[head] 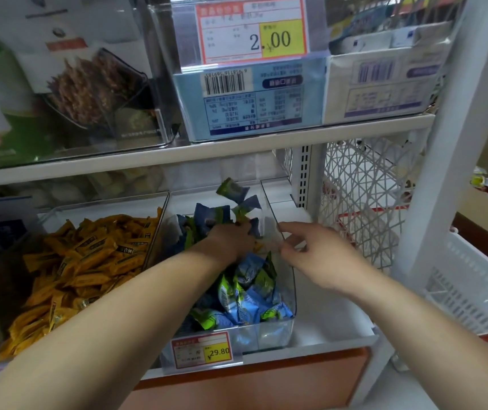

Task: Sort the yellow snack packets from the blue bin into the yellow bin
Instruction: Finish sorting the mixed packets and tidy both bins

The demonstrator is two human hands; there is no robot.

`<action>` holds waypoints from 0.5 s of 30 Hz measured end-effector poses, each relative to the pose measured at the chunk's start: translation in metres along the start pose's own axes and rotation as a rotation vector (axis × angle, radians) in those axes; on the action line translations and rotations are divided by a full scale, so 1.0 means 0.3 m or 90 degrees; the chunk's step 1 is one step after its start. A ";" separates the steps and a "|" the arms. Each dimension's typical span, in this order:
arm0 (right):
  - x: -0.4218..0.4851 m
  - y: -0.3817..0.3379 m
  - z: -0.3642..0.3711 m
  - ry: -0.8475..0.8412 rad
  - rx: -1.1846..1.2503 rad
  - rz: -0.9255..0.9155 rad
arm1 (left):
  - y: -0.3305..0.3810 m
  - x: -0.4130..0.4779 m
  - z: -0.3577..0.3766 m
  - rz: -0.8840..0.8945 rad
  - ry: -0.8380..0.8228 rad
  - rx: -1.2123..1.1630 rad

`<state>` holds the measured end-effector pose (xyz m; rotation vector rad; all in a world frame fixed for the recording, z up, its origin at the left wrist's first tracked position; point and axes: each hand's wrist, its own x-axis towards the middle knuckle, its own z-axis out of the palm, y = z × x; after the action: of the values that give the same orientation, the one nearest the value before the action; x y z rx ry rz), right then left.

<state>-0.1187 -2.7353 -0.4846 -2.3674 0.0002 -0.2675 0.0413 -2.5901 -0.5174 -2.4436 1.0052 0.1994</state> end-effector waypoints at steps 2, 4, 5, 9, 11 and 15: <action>0.001 0.000 0.001 -0.004 0.007 0.000 | 0.002 0.018 -0.012 0.002 -0.022 -0.025; 0.001 0.000 0.002 -0.001 0.023 -0.005 | 0.013 0.027 -0.014 -0.014 -0.029 -0.048; 0.002 0.000 0.004 0.002 0.031 -0.004 | 0.022 0.031 -0.013 -0.017 -0.023 -0.077; 0.014 0.011 0.013 0.003 0.016 0.007 | 0.042 0.040 -0.001 -0.098 0.055 -0.223; 0.015 0.013 0.014 -0.003 0.014 0.009 | 0.046 0.031 -0.019 -0.105 0.052 -0.278; 0.006 0.013 0.005 -0.010 0.012 0.013 | 0.025 0.000 -0.062 -0.096 0.040 -0.348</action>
<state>-0.1163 -2.7374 -0.4879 -2.3490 0.0142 -0.2379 0.0352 -2.6038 -0.5042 -3.0223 0.8703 0.3920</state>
